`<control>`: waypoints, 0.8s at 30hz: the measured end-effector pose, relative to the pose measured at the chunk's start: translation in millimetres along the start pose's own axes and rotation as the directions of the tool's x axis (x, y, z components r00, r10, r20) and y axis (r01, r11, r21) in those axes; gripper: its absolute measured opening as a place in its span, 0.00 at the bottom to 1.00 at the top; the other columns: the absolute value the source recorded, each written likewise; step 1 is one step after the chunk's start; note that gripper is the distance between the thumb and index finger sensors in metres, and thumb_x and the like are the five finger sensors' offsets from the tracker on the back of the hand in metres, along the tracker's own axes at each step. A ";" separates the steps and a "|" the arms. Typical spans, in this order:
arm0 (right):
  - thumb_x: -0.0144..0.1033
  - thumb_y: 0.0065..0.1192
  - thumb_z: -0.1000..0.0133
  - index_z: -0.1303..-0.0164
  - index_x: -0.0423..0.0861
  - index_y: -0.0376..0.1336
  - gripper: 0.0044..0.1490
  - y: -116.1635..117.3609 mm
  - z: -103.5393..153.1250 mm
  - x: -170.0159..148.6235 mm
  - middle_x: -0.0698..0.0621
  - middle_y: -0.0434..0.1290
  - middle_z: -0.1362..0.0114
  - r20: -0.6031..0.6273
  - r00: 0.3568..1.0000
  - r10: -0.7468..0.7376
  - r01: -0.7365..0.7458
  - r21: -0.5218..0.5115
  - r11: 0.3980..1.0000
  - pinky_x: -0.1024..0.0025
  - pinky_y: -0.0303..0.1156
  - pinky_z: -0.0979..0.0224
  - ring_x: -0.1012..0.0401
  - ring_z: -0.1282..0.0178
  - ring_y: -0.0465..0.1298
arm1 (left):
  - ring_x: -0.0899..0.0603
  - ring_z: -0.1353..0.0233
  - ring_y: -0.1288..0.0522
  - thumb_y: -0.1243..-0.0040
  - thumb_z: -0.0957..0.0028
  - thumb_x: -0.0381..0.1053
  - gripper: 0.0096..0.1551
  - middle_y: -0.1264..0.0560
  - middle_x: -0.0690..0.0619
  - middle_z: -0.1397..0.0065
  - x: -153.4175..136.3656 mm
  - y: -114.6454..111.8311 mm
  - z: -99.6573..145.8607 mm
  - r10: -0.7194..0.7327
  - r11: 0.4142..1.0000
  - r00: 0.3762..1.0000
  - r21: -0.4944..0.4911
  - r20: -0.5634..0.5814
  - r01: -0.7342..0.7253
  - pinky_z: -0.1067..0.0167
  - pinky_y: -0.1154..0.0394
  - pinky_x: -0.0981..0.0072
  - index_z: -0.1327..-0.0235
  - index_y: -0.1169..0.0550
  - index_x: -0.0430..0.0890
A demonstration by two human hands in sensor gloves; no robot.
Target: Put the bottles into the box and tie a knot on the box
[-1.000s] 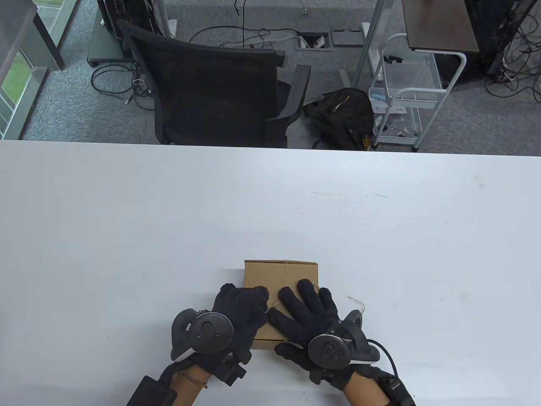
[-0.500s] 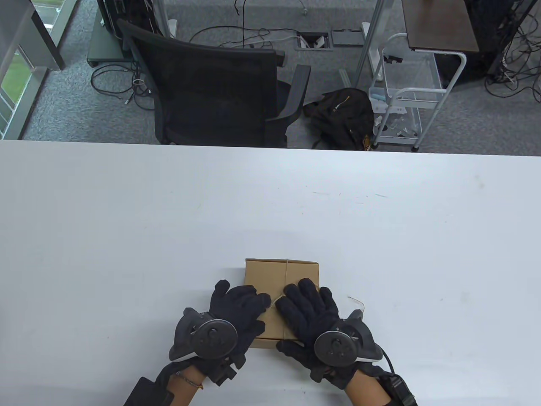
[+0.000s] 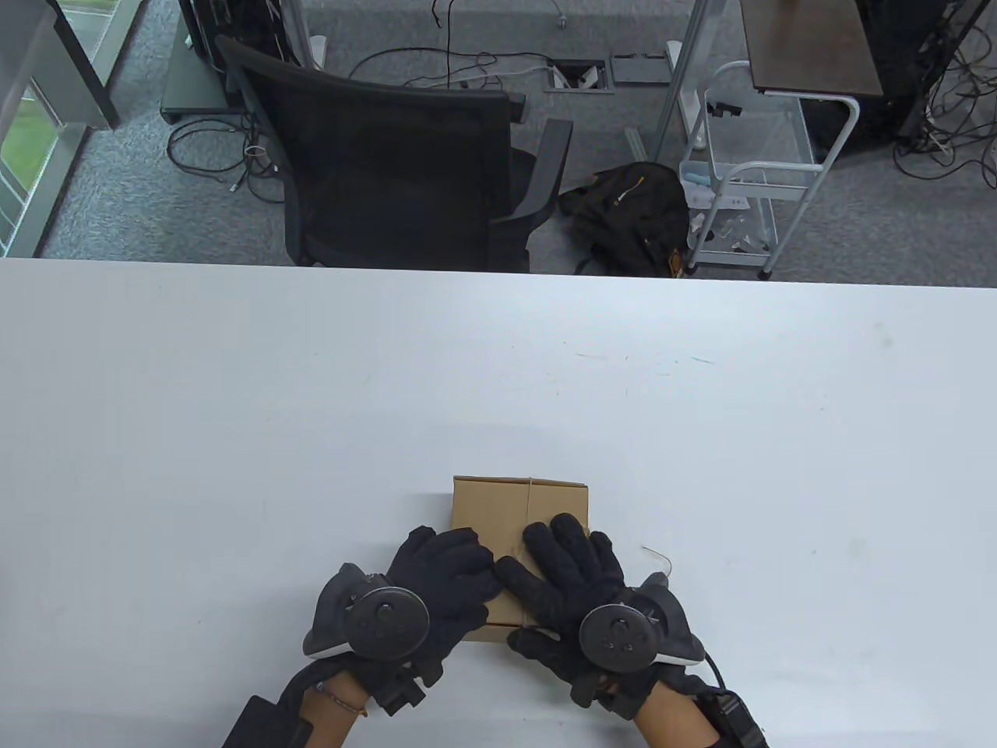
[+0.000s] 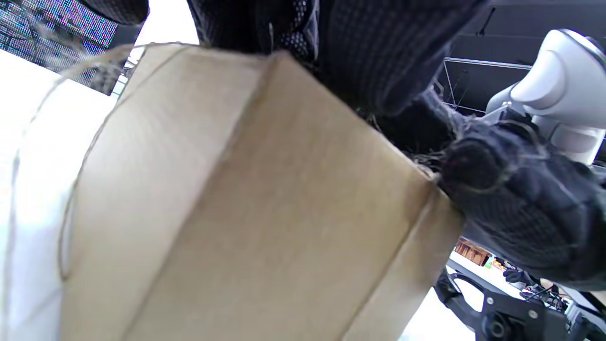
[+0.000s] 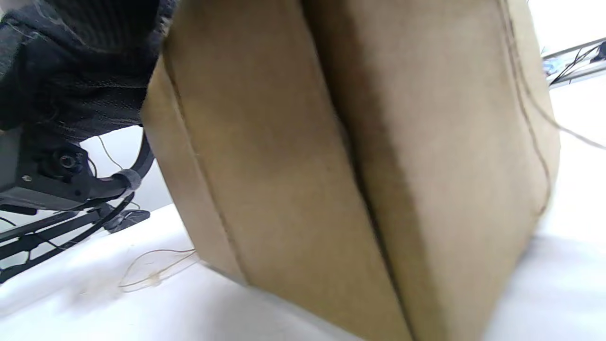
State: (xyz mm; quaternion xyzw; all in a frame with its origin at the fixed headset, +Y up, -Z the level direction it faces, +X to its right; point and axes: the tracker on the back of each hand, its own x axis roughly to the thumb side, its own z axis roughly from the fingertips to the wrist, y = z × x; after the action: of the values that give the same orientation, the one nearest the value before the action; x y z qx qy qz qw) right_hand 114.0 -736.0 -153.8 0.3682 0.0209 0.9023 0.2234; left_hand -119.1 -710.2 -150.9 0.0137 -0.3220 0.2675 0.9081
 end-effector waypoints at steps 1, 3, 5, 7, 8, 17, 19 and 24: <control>0.63 0.52 0.47 0.16 0.54 0.49 0.49 0.0 0.3 -0.6 0.38 0.41 0.12 0.004 1.000 -0.018 0.018 -0.003 1.000 0.20 0.39 0.29 0.35 0.18 0.35 | 0.28 0.17 0.32 0.27 0.52 0.52 0.28 0.25 0.41 0.18 -1.0 0.6 0.1 0.004 1.000 1.000 -0.005 -0.003 -0.004 0.29 0.41 0.18 0.39 0.13 0.45; 0.63 0.52 0.47 0.17 0.55 0.52 0.47 0.8 1.2 -2.7 0.40 0.40 0.12 -0.006 1.000 -0.017 0.017 0.007 1.000 0.21 0.38 0.29 0.37 0.18 0.34 | 0.28 0.16 0.34 0.27 0.52 0.54 0.27 0.27 0.40 0.16 -5.9 3.3 0.7 -0.008 1.000 1.000 -0.013 -0.016 0.008 0.29 0.41 0.18 0.38 0.13 0.49; 0.62 0.53 0.47 0.17 0.55 0.54 0.46 -0.2 0.0 -1.5 0.40 0.42 0.12 0.001 1.000 -0.007 0.007 -0.011 1.000 0.21 0.40 0.29 0.37 0.18 0.36 | 0.29 0.16 0.34 0.27 0.52 0.55 0.28 0.27 0.41 0.16 -12.2 4.4 1.1 0.032 0.999 0.999 -0.015 -0.026 -0.032 0.30 0.43 0.16 0.38 0.13 0.49; 0.62 0.52 0.47 0.17 0.55 0.53 0.46 0.3 -1.1 0.3 0.40 0.42 0.12 -0.002 1.000 0.012 -0.012 0.001 1.000 0.21 0.40 0.29 0.36 0.18 0.35 | 0.28 0.14 0.38 0.27 0.52 0.56 0.29 0.30 0.39 0.13 -18.9 5.5 1.0 0.085 0.995 0.995 -0.044 -0.056 -0.087 0.31 0.46 0.13 0.37 0.14 0.50; 0.62 0.53 0.47 0.17 0.55 0.53 0.46 0.2 -1.2 0.8 0.39 0.42 0.12 -0.002 1.000 0.021 -0.021 -0.002 1.000 0.21 0.40 0.29 0.36 0.18 0.36 | 0.26 0.14 0.40 0.28 0.51 0.57 0.29 0.31 0.38 0.12 -21.7 6.8 0.8 0.107 0.992 0.992 -0.056 -0.064 -0.111 0.31 0.47 0.13 0.36 0.14 0.50; 0.61 0.53 0.46 0.18 0.56 0.54 0.45 0.4 -1.0 0.2 0.39 0.43 0.13 0.015 0.999 0.036 -0.036 -0.008 0.999 0.21 0.41 0.29 0.36 0.18 0.37 | 0.21 0.16 0.42 0.32 0.48 0.59 0.45 0.38 0.33 0.11 -37.3 13.4 3.8 0.186 0.972 0.947 0.190 -0.264 -0.138 0.31 0.44 0.17 0.16 0.31 0.47; 0.61 0.54 0.47 0.18 0.56 0.54 0.45 0.3 -1.3 -0.2 0.39 0.43 0.13 0.019 0.999 0.036 -0.036 -0.006 0.999 0.21 0.41 0.29 0.36 0.18 0.37 | 0.20 0.15 0.44 0.33 0.48 0.63 0.47 0.41 0.33 0.10 -32.5 7.9 -1.4 0.068 0.989 0.952 0.148 -0.297 -0.024 0.31 0.45 0.17 0.17 0.30 0.46; 0.61 0.53 0.47 0.18 0.56 0.54 0.45 0.4 -0.9 0.2 0.39 0.43 0.12 0.023 0.999 0.045 -0.045 -0.007 0.999 0.21 0.42 0.29 0.36 0.18 0.37 | 0.21 0.15 0.43 0.32 0.46 0.52 0.27 0.36 0.36 0.13 -23.3 -4.1 -12.8 0.023 0.992 0.955 0.124 -0.295 0.014 0.30 0.46 0.17 0.34 0.20 0.46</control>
State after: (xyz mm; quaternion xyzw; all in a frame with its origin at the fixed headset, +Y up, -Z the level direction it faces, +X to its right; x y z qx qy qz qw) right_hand 113.1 -736.1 -154.3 0.3781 0.0071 0.9029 0.2042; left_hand -124.8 -722.2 -174.3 0.0295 -0.1653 0.2882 0.9427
